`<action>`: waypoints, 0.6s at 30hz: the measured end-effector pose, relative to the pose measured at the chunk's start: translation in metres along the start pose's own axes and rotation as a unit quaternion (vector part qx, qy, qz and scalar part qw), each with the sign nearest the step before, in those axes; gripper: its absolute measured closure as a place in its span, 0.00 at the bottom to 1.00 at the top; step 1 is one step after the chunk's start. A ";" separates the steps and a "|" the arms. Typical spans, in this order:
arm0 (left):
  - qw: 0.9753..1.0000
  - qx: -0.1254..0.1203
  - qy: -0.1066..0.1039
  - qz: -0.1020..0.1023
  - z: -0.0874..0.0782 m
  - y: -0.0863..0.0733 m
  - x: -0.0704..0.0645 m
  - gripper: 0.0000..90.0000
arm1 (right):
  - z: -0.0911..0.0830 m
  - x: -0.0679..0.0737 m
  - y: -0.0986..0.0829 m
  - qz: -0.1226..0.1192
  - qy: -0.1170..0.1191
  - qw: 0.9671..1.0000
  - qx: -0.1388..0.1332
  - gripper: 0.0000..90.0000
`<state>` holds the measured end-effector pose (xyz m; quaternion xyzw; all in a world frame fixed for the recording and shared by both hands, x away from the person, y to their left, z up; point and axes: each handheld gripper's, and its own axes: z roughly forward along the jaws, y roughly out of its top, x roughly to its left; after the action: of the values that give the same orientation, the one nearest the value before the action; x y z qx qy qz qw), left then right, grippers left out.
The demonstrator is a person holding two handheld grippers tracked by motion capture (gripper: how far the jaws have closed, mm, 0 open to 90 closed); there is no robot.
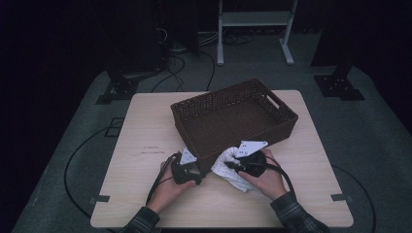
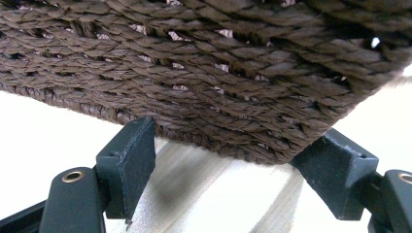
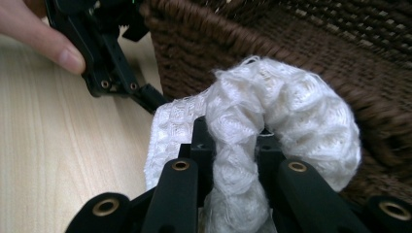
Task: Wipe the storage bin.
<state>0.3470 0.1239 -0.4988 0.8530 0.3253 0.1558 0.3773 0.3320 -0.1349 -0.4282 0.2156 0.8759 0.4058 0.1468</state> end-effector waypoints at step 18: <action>1.000 -0.002 0.001 0.000 0.000 0.000 0.000 0.26 | 0.029 0.003 -0.011 0.001 0.017 0.999 0.041 0.85</action>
<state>0.3471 0.1238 -0.4989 0.8522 0.3253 0.1570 0.3784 0.3394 -0.1211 -0.4553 0.2158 0.8937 0.3738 0.1225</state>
